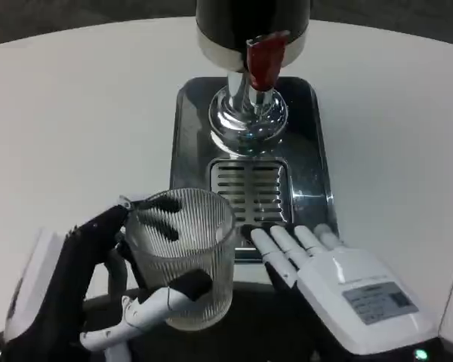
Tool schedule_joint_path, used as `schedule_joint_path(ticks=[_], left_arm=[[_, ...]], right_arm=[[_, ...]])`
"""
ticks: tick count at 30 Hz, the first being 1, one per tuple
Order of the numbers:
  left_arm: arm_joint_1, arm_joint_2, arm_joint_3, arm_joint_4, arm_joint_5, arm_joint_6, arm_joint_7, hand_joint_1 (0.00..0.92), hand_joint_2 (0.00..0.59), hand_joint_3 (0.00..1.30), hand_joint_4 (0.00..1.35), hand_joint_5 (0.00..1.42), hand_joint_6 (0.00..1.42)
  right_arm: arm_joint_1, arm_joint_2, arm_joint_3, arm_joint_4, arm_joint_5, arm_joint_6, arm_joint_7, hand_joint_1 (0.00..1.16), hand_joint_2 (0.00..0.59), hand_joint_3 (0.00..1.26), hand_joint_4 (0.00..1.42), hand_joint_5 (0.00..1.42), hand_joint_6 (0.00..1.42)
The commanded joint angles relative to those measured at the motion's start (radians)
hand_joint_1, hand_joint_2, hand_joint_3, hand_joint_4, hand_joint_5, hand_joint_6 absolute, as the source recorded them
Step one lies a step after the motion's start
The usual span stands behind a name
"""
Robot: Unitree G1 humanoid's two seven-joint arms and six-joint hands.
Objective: Grasp the cup under the faucet to collect the drink, then remove the cup.
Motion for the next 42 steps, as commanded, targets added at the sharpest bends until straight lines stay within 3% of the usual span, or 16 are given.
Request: schedule_joint_path(ticks=[1, 9, 18, 27, 42], left_arm=[[-0.082, -0.002, -0.004, 0.072, 0.025, -0.027, 0.045, 0.556, 0.196, 1.00, 1.13, 1.00, 1.25], [-0.262, 0.031, -0.025, 0.288, 0.093, -0.080, 0.113, 0.556, 0.196, 1.00, 1.13, 1.00, 1.25], [-0.458, 0.061, -0.067, 0.530, 0.189, -0.136, 0.251, 0.556, 0.196, 1.00, 1.13, 1.00, 1.25], [-0.663, 0.063, -0.143, 0.751, 0.288, -0.135, 0.411, 0.555, 0.196, 1.00, 1.13, 1.01, 1.25], [-0.780, 0.075, -0.241, 0.970, 0.338, -0.124, 0.537, 0.545, 0.201, 1.00, 1.13, 1.02, 1.25]], right_arm=[[0.073, 0.018, -0.049, -0.044, -0.021, 0.019, 0.000, 0.70, 0.316, 0.00, 0.00, 0.00, 0.00], [0.161, 0.061, -0.101, -0.098, -0.029, 0.015, -0.026, 0.70, 0.316, 0.00, 0.00, 0.00, 0.00], [0.219, 0.086, -0.115, -0.112, -0.017, -0.001, -0.059, 0.70, 0.316, 0.00, 0.00, 0.00, 0.00], [0.263, 0.096, -0.136, -0.120, 0.014, -0.016, -0.088, 0.70, 0.316, 0.00, 0.00, 0.00, 0.00], [0.323, 0.094, -0.172, -0.139, 0.066, -0.037, -0.120, 0.70, 0.316, 0.00, 0.00, 0.00, 0.00]])
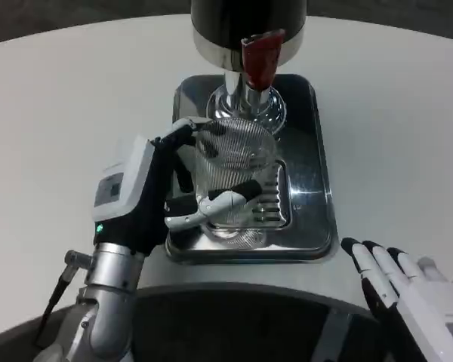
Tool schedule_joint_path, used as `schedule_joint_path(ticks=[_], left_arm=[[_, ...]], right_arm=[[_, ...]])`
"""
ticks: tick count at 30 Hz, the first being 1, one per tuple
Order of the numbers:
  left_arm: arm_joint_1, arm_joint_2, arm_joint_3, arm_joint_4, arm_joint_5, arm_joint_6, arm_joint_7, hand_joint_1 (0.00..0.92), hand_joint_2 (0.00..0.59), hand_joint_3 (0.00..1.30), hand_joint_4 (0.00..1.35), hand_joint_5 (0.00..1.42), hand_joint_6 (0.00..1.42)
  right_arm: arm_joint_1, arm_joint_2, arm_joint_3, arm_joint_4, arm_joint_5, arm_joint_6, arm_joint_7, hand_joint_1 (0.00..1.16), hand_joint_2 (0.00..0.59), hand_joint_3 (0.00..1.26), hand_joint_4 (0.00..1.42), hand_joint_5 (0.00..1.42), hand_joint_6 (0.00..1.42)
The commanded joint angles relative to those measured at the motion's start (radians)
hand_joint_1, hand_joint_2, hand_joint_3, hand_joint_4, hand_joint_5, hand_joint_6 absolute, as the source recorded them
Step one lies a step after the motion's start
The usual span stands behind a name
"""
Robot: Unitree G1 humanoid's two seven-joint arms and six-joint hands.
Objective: Grasp the cup under the faucet to collect the drink, then remove the cup.
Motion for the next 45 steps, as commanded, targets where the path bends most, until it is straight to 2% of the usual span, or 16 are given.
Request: schedule_joint_path(ticks=[1, 16, 22, 26, 32, 35, 38, 45], left_arm=[[-0.030, 0.006, -0.028, 0.036, 0.011, -0.005, 0.049, 0.545, 0.201, 1.00, 1.13, 1.02, 1.25], [-0.194, -0.054, -0.108, 0.239, 0.010, 0.069, 0.176, 0.543, 0.201, 1.01, 1.13, 1.04, 1.25], [-0.218, -0.070, -0.132, 0.266, 0.003, 0.067, 0.188, 0.543, 0.201, 1.01, 1.13, 1.04, 1.27], [-0.211, -0.066, -0.145, 0.261, 0.003, 0.061, 0.193, 0.540, 0.198, 0.98, 1.08, 1.04, 1.28], [-0.199, -0.047, -0.148, 0.260, -0.002, 0.057, 0.187, 0.497, 0.172, 0.81, 0.84, 0.99, 1.30], [-0.195, -0.035, -0.145, 0.264, -0.009, 0.050, 0.180, 0.405, 0.120, 0.62, 0.63, 0.92, 1.28], [-0.194, -0.025, -0.143, 0.272, -0.019, 0.042, 0.165, 0.317, 0.081, 0.47, 0.48, 0.83, 1.24], [-0.198, -0.008, -0.146, 0.293, -0.048, 0.011, 0.097, 0.184, 0.016, 0.30, 0.30, 0.66, 1.08]], right_arm=[[0.029, -0.001, -0.010, -0.022, 0.014, -0.020, -0.022, 0.70, 0.316, 0.00, 0.00, 0.00, 0.00], [0.100, -0.004, -0.037, -0.038, 0.064, -0.038, -0.044, 0.70, 0.316, 0.00, 0.00, 0.00, 0.00], [0.099, -0.007, -0.055, -0.033, 0.089, -0.042, -0.041, 0.70, 0.316, 0.00, 0.00, 0.00, 0.00], [0.091, -0.008, -0.065, -0.029, 0.102, -0.041, -0.039, 0.70, 0.316, 0.00, 0.00, 0.00, 0.00], [0.074, -0.008, -0.067, -0.017, 0.113, -0.042, -0.038, 0.70, 0.316, 0.00, 0.00, 0.00, 0.00], [0.065, -0.009, -0.066, -0.009, 0.117, -0.042, -0.038, 0.70, 0.316, 0.00, 0.00, 0.00, 0.00], [0.062, -0.008, -0.064, -0.004, 0.118, -0.041, -0.040, 0.70, 0.316, 0.00, 0.00, 0.00, 0.00], [0.060, -0.001, -0.054, 0.004, 0.113, -0.040, -0.044, 0.70, 0.316, 0.00, 0.00, 0.00, 0.00]])
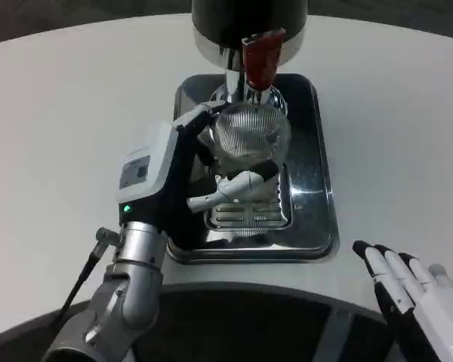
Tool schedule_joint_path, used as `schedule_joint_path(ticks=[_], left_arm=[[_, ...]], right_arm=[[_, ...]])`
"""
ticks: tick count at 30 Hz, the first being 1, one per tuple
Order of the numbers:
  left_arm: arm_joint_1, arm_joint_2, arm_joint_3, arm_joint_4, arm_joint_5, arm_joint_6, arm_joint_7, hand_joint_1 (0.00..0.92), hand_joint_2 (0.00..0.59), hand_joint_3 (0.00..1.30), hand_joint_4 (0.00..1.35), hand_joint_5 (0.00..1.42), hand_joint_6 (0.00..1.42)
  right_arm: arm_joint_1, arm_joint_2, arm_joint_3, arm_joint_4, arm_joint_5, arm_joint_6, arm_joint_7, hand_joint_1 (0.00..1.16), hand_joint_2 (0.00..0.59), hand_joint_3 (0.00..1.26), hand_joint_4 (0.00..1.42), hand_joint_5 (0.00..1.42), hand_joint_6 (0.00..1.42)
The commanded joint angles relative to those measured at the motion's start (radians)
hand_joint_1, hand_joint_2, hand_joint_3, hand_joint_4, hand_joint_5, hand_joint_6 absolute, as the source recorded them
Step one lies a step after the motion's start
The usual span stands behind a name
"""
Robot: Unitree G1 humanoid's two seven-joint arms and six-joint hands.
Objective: Grasp the cup under the faucet to collect the drink, then remove the cup.
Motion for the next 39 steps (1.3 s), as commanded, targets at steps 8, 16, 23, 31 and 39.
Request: schedule_joint_path(ticks=[8, 16, 23, 31, 39], left_arm=[[0.011, 0.015, 0.000, 0.018, -0.041, -0.064, -0.085, 0.119, 0.000, 0.27, 0.27, 0.62, 1.01], [0.093, 0.059, 0.035, -0.101, -0.089, -0.106, -0.129, 0.102, 0.000, 0.30, 0.28, 0.62, 1.01], [0.256, 0.149, 0.148, -0.370, -0.172, -0.099, -0.221, 0.086, 0.000, 0.32, 0.29, 0.62, 0.99], [0.330, 0.241, 0.241, -0.551, -0.372, -0.070, -0.505, 0.037, 0.000, 0.25, 0.16, 0.34, 0.43], [0.340, 0.308, 0.298, -0.661, -0.602, -0.027, -0.813, 0.000, 0.000, 0.13, 0.00, 0.16, 0.19]], right_arm=[[0.007, 0.003, 0.012, 0.015, -0.001, -0.004, -0.019, 0.70, 0.316, 0.00, 0.00, 0.00, 0.00], [0.009, 0.003, 0.013, 0.017, -0.002, -0.004, -0.023, 0.70, 0.316, 0.00, 0.00, 0.00, 0.00], [-0.016, -0.002, 0.019, 0.031, -0.002, -0.003, -0.013, 0.70, 0.316, 0.00, 0.00, 0.00, 0.00], [-0.048, -0.006, 0.031, 0.044, -0.009, 0.000, 0.001, 0.70, 0.316, 0.00, 0.00, 0.00, 0.00], [-0.072, -0.006, 0.031, 0.051, -0.020, 0.008, 0.017, 0.70, 0.316, 0.00, 0.00, 0.00, 0.00]])
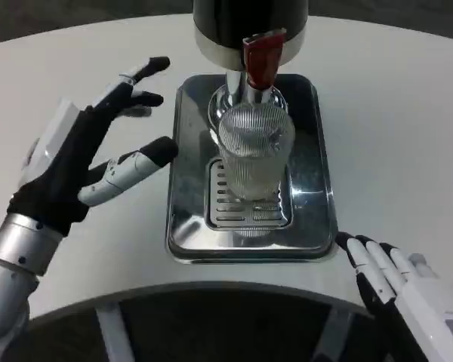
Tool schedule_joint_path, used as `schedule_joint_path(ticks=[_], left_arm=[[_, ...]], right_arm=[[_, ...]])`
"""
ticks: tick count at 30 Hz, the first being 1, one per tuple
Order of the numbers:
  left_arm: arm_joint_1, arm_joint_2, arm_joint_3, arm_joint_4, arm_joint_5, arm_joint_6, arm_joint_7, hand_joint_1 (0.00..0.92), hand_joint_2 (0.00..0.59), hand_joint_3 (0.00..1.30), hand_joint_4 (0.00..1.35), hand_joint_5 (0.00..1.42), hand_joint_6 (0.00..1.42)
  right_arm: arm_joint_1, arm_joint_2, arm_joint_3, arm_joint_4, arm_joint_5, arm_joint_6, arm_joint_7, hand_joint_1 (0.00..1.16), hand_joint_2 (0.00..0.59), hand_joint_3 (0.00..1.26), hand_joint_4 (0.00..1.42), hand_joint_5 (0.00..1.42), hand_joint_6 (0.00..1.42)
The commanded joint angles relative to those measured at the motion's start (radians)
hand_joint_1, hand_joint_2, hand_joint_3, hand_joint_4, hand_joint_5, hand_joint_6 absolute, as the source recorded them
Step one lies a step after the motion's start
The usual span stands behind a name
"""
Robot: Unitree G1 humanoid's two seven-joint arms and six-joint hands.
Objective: Grasp the cup under the faucet to collect the drink, then remove the cup.
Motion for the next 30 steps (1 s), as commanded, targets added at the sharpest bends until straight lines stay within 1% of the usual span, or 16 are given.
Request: schedule_joint_path(ticks=[1, 2, 5, 7, 10, 13, 19, 24, 26, 30], left_arm=[[0.018, 0.044, 0.031, -0.055, -0.112, 0.032, -0.155, 0.000, 0.000, 0.12, 0.00, 0.15, 0.17], [0.018, 0.048, 0.036, -0.063, -0.131, 0.038, -0.182, 0.000, 0.000, 0.11, 0.00, 0.13, 0.14], [0.019, 0.089, 0.062, -0.115, -0.240, 0.073, -0.315, 0.000, 0.001, 0.07, 0.00, 0.07, 0.06], [0.021, 0.100, 0.077, -0.140, -0.288, 0.098, -0.377, 0.000, 0.005, 0.03, 0.00, 0.02, 0.01], [0.023, 0.122, 0.095, -0.188, -0.371, 0.139, -0.481, 0.000, 0.007, 0.00, 0.00, 0.00, 0.00], [0.019, 0.133, 0.113, -0.233, -0.442, 0.190, -0.559, 0.000, 0.006, 0.00, 0.00, 0.00, 0.00], [-0.023, 0.134, 0.132, -0.300, -0.557, 0.324, -0.659, 0.000, 0.006, 0.00, 0.00, 0.00, 0.00], [-0.100, 0.119, 0.139, -0.283, -0.602, 0.411, -0.708, 0.000, 0.006, 0.00, 0.00, 0.00, 0.00], [-0.129, 0.113, 0.140, -0.267, -0.606, 0.430, -0.722, 0.000, 0.006, 0.00, 0.00, 0.00, 0.00], [-0.206, 0.097, 0.139, -0.211, -0.601, 0.443, -0.747, 0.000, 0.005, 0.00, 0.00, 0.00, 0.00]], right_arm=[[-0.005, -0.005, 0.001, 0.012, -0.012, 0.008, 0.014, 0.70, 0.316, 0.00, 0.00, 0.00, 0.00], [-0.006, -0.005, 0.002, 0.013, -0.013, 0.008, 0.015, 0.70, 0.316, 0.00, 0.00, 0.00, 0.00], [-0.016, -0.001, 0.010, 0.018, -0.022, 0.010, 0.021, 0.70, 0.316, 0.00, 0.00, 0.00, 0.00], [-0.022, 0.001, 0.014, 0.021, -0.026, 0.011, 0.025, 0.70, 0.316, 0.00, 0.00, 0.00, 0.00], [-0.031, 0.002, 0.021, 0.025, -0.032, 0.012, 0.030, 0.70, 0.316, 0.00, 0.00, 0.00, 0.00], [-0.042, 0.004, 0.029, 0.030, -0.038, 0.016, 0.035, 0.70, 0.316, 0.00, 0.00, 0.00, 0.00], [-0.050, 0.004, 0.038, 0.030, -0.046, 0.022, 0.044, 0.70, 0.316, 0.00, 0.00, 0.00, 0.00], [-0.046, 0.005, 0.044, 0.026, -0.050, 0.024, 0.045, 0.70, 0.316, 0.00, 0.00, 0.00, 0.00], [-0.043, 0.006, 0.047, 0.024, -0.053, 0.025, 0.045, 0.70, 0.316, 0.00, 0.00, 0.00, 0.00], [-0.036, 0.010, 0.052, 0.020, -0.059, 0.025, 0.041, 0.70, 0.316, 0.00, 0.00, 0.00, 0.00]])
